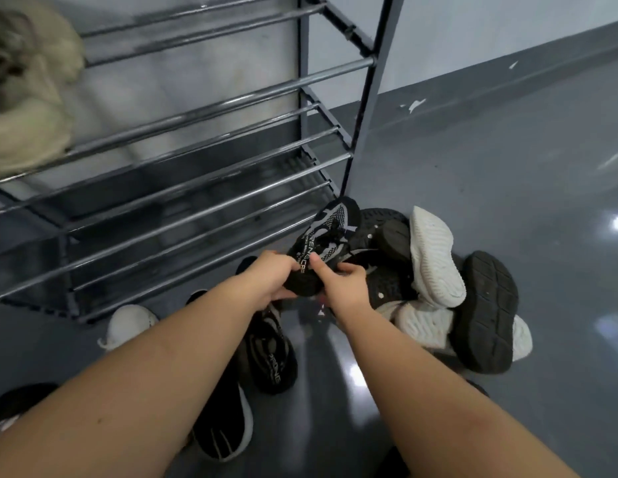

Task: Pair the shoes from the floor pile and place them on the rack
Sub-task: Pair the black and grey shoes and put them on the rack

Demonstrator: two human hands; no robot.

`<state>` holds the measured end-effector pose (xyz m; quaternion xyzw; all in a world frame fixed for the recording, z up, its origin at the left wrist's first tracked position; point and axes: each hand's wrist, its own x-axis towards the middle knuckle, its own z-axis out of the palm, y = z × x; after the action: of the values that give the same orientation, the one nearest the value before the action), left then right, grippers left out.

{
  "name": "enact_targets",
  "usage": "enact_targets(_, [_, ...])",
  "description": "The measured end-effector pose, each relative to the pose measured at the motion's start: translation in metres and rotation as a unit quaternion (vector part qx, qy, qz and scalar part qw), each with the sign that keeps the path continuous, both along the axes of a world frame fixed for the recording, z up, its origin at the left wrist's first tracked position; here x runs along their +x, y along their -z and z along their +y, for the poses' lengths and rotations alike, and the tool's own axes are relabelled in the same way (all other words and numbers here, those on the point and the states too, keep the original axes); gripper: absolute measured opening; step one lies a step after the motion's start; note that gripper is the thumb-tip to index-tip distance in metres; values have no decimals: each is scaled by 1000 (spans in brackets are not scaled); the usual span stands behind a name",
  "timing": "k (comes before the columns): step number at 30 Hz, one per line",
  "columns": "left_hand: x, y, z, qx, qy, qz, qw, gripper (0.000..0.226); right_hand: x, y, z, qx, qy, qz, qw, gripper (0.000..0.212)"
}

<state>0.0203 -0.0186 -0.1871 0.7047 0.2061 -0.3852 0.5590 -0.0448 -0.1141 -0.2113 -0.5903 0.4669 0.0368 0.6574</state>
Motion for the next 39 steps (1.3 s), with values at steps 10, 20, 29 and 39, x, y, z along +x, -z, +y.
enact_targets(10, [-115,-13,123,-134,-28,117,984,10,-77,-32,79,129,-104,15,986,40])
enact_targets(20, [-154,4,143,-177,-64,107,976,33,-111,-32,92,126,-217,65,966,59])
enact_targets(29, [-150,27,122,-52,37,54,996,51,-95,-10,49,89,-175,33,980,72])
enact_targets(39, [-133,83,99,18,-11,121,992,68,-78,29,5,-138,-222,96,961,75])
